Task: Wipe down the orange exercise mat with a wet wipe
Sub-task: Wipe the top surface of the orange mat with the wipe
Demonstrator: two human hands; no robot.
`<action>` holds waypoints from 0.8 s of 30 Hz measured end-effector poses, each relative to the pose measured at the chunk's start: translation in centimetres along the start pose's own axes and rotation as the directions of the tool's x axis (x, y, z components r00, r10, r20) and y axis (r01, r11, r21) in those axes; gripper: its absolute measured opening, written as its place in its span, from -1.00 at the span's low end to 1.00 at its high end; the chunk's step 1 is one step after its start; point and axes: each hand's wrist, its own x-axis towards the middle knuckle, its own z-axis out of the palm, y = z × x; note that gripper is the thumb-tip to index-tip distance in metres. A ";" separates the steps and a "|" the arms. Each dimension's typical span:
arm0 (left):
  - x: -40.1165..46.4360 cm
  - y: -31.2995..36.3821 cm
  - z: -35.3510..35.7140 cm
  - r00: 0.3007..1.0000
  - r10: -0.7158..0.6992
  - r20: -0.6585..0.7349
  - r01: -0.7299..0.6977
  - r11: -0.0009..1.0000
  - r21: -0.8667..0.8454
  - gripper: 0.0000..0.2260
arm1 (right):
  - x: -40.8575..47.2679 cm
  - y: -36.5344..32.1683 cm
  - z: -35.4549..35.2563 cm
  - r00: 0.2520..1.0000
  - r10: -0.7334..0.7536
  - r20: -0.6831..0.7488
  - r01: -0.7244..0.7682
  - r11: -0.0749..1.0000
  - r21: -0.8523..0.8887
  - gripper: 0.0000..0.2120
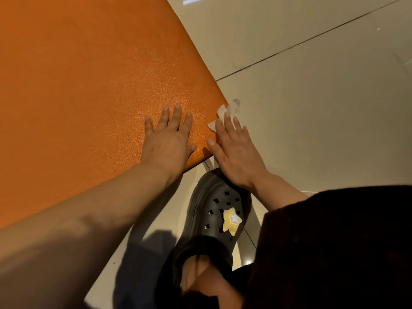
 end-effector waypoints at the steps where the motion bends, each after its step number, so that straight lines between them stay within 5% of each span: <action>1: 0.0 0.1 0.1 1.000 0.000 0.002 0.000 1.000 0.008 -0.37 | 0.6 0.2 -0.3 1.000 -0.015 0.001 0.015 1.000 -0.013 -0.39; 11: 0.0 0.1 0.0 1.000 -0.004 -0.001 0.004 0.999 0.043 -0.38 | 10.0 -1.5 -3.4 0.995 -0.098 -0.009 0.098 0.993 -0.064 -0.36; 24: 0.1 -0.1 -0.1 1.000 -0.011 -0.003 0.012 0.999 0.052 -0.40 | 4.9 0.1 -1.6 0.976 -0.218 0.010 0.217 0.970 -0.113 -0.22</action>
